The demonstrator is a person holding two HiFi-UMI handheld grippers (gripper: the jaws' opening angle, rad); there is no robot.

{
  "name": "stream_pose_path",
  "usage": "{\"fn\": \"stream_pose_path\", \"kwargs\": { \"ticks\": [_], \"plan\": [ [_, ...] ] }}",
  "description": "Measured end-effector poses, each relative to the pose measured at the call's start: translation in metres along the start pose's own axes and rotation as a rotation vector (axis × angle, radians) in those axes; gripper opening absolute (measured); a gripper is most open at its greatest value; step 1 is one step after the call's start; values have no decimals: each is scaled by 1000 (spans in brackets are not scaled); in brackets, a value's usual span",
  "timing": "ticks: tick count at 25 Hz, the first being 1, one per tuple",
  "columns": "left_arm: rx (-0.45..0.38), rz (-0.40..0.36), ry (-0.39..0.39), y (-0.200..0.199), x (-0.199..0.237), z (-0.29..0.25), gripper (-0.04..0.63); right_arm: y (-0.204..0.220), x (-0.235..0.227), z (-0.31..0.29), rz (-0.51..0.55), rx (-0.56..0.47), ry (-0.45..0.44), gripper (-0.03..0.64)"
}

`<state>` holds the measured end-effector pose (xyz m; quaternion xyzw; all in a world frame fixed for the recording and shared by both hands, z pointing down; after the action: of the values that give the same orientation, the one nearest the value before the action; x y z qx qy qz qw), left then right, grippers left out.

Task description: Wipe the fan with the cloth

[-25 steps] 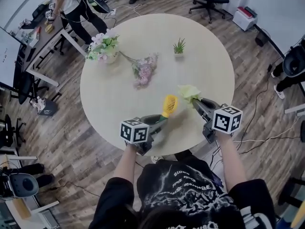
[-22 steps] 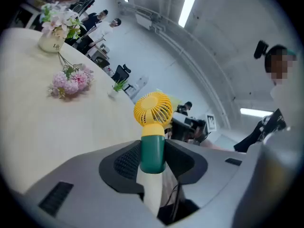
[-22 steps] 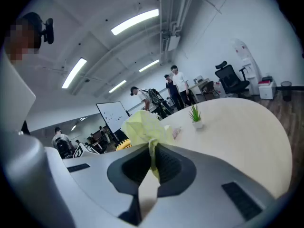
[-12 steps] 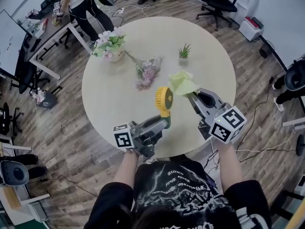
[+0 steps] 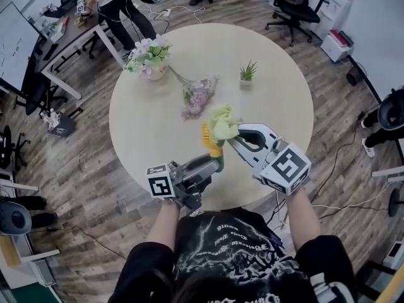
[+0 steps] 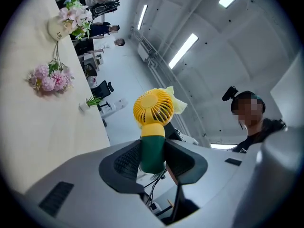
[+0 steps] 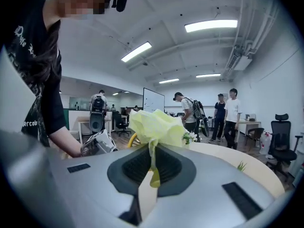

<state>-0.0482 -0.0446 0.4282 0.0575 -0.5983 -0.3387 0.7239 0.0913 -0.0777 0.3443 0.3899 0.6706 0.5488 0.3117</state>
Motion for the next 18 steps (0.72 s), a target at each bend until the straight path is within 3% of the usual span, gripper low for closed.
{"fn": "stream_pose_path", "kwargs": {
  "ticks": [5, 10, 18],
  "plan": [
    [11, -35, -15, -4, -1, 3, 175, -3, 7, -3, 16, 11, -86, 23],
    [-26, -41, -5, -13, -1, 3, 175, 0, 20, -9, 154, 59, -212, 23],
    [-64, -48, 23, -26, -2, 8, 175, 14, 27, -15, 113, 138, -269, 23]
  ]
}}
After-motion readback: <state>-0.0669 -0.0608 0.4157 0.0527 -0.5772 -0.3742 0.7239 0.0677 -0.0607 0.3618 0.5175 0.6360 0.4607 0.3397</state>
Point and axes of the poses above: the fingertips, and each gripper's own axes: z backward along the fingers, x to its left, y out of its underside, the point moved 7 cm from there along z, backward along the fingers, and after that the axes turned 1 degree about -x, right-handed, at the moved point
